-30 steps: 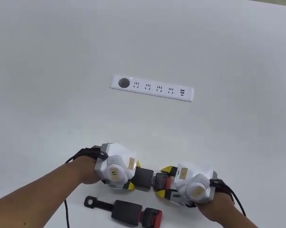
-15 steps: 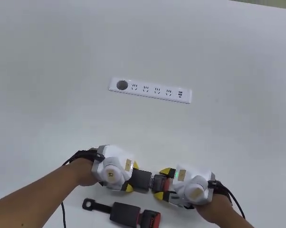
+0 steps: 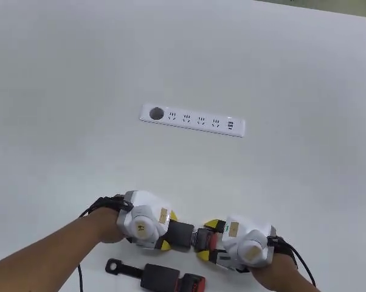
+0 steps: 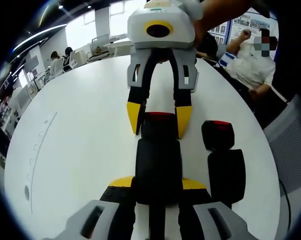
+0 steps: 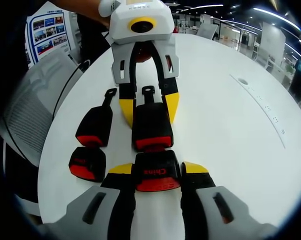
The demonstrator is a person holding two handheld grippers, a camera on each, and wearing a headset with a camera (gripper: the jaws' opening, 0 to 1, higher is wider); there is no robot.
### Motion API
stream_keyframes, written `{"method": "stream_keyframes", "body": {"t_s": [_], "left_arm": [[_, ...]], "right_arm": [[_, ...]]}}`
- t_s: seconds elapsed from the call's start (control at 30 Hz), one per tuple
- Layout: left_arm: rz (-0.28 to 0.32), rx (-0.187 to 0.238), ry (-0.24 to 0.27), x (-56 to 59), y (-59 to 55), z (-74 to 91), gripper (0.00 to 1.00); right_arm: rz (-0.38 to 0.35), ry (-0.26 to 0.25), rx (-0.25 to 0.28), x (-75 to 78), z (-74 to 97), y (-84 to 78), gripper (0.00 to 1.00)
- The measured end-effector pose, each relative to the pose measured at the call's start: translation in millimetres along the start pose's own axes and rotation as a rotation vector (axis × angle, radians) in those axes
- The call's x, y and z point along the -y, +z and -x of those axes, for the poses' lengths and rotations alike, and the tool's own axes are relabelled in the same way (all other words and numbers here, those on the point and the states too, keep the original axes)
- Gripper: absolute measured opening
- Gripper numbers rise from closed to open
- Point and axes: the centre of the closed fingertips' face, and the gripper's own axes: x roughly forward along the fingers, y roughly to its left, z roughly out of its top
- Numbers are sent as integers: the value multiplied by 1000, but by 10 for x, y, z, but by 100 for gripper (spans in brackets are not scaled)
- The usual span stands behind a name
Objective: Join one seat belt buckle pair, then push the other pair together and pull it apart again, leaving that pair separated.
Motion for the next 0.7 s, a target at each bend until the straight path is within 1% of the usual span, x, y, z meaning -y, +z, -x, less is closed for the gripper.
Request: {"method": "stream_keyframes", "body": {"t_s": [0.1,0.37,0.47,0.63,0.7], "left_arm": [[1,0,0,-2,-4,0,33],[8,6,5,-1,-4,1,33],[5,1,4,1,-9,-2,33],[3,-3,3,8,-1,3,33],[5,-3,4,7,-19,7,33]], "right_arm": [[2,1,2,-3,6,9,32],[3,3,14,-42,82,109,32],[2,0,20,-50,98,126,33],[-1,-2,21,-53,130,100,33],[-3,-3,17,-51,169,67,33]]}}
